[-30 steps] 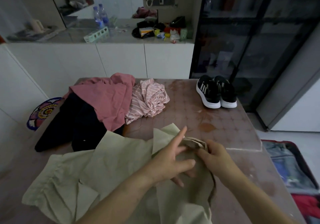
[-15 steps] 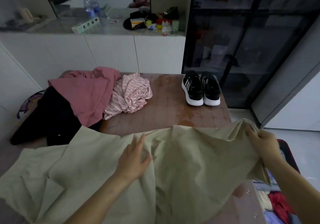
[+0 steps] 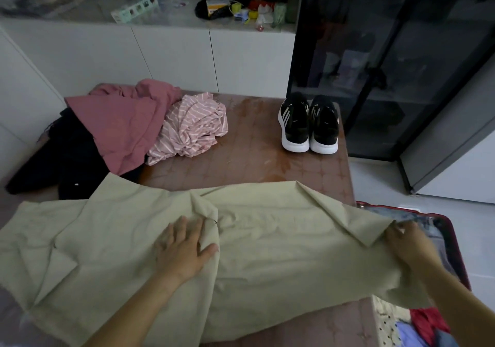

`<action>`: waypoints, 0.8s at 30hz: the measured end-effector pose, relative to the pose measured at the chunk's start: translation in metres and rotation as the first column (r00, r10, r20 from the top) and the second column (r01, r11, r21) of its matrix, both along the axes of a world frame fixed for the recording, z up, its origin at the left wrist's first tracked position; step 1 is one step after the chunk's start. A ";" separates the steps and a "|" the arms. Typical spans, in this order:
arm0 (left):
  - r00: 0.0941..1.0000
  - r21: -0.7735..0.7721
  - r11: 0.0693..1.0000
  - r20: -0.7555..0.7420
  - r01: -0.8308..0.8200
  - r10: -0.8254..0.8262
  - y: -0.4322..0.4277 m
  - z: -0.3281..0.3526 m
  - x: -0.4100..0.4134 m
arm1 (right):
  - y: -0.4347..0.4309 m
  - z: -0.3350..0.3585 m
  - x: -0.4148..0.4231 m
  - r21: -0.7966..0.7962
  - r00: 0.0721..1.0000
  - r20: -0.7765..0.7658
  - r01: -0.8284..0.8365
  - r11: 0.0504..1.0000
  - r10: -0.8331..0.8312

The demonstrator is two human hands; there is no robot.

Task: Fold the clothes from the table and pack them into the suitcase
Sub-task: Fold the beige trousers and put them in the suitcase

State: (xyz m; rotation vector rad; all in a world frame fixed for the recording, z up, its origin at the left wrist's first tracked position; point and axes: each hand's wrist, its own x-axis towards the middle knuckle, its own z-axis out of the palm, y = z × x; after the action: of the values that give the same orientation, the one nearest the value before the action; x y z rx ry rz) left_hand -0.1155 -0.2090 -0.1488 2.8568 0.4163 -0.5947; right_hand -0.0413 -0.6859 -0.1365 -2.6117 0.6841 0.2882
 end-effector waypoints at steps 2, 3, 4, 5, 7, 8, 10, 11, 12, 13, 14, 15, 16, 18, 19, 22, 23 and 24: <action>0.996 -0.028 1.000 0.091 -0.003 0.006 0.012 0.000 -0.004 | 0.011 0.001 0.000 0.040 0.999 -0.023 -0.031 0.999 0.032; 0.992 -0.046 0.999 0.128 -0.010 0.016 0.020 0.001 -0.006 | 0.016 0.001 0.000 0.015 0.995 -0.055 -0.077 0.997 0.077; 0.987 -0.068 0.998 0.159 -0.017 0.027 0.028 0.002 -0.010 | 0.020 0.002 0.000 -0.040 0.988 -0.087 -0.129 0.991 0.125; 0.983 -0.083 0.996 0.181 -0.020 0.034 0.037 0.004 -0.015 | 0.024 0.006 0.001 -0.109 0.982 -0.093 -0.177 0.978 0.167; 0.978 -0.087 0.996 0.205 -0.025 0.042 0.050 0.010 -0.027 | 0.031 0.014 0.005 -0.192 0.979 -0.017 -0.202 0.960 0.203; 0.975 -0.092 0.995 0.214 -0.034 0.053 0.055 0.013 -0.033 | 0.035 0.019 0.010 -0.165 0.985 0.033 -0.161 0.973 0.168; 0.969 -0.128 0.989 0.225 -0.072 0.100 0.063 0.018 -0.043 | 0.035 0.024 0.021 -0.019 0.992 0.121 -0.040 0.999 0.042; 0.966 -0.149 0.984 0.222 -0.098 0.130 0.065 0.020 -0.047 | 0.031 0.027 0.027 0.088 0.987 0.148 0.047 0.995 -0.060; 0.962 -0.171 0.978 0.222 -0.121 0.158 0.068 0.019 -0.050 | 0.028 0.032 0.033 0.209 0.968 0.161 0.159 0.965 -0.194; 0.959 -0.193 0.971 0.219 -0.139 0.181 0.070 0.019 -0.052 | 0.023 0.032 0.039 0.361 0.930 0.148 0.266 0.894 -0.337; 0.956 -0.209 0.966 0.216 -0.152 0.197 0.071 0.019 -0.054 | 0.021 0.034 0.043 0.523 0.886 0.083 0.350 0.777 -0.456; 0.955 -0.219 0.963 0.215 -0.158 0.206 0.073 0.019 -0.056 | 0.018 0.031 0.048 0.639 0.841 0.041 0.393 0.661 -0.539; 0.953 -0.227 0.960 0.215 -0.163 0.213 0.075 0.019 -0.057 | 0.016 0.026 0.051 0.679 0.830 0.025 0.395 0.618 -0.558; 0.948 -0.235 0.957 0.224 -0.173 0.226 0.078 0.020 -0.058 | 0.023 0.016 0.051 0.593 0.908 0.059 0.302 0.746 -0.414; 0.946 -0.231 0.956 0.224 -0.180 0.232 0.081 0.021 -0.057 | 0.029 0.011 0.047 0.469 0.955 0.089 0.211 0.858 -0.284; 0.944 -0.203 0.958 0.222 -0.200 0.244 0.093 0.023 -0.057 | 0.065 0.008 0.017 0.137 0.983 0.082 -0.172 0.976 0.162; 0.944 -0.194 0.958 0.217 -0.209 0.249 0.100 0.023 -0.056 | 0.075 0.001 0.010 0.069 0.960 0.041 -0.280 0.957 0.278; 0.942 -0.184 0.959 0.216 -0.218 0.255 0.106 0.024 -0.055 | 0.085 -0.003 0.002 0.026 0.944 0.000 -0.329 0.944 0.330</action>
State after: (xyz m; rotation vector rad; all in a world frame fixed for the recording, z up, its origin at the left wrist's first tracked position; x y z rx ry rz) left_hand -0.1707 -0.1026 -0.1247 2.6303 0.6299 -0.2255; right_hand -0.0391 -0.6010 -0.1395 -2.6935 0.2368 0.3991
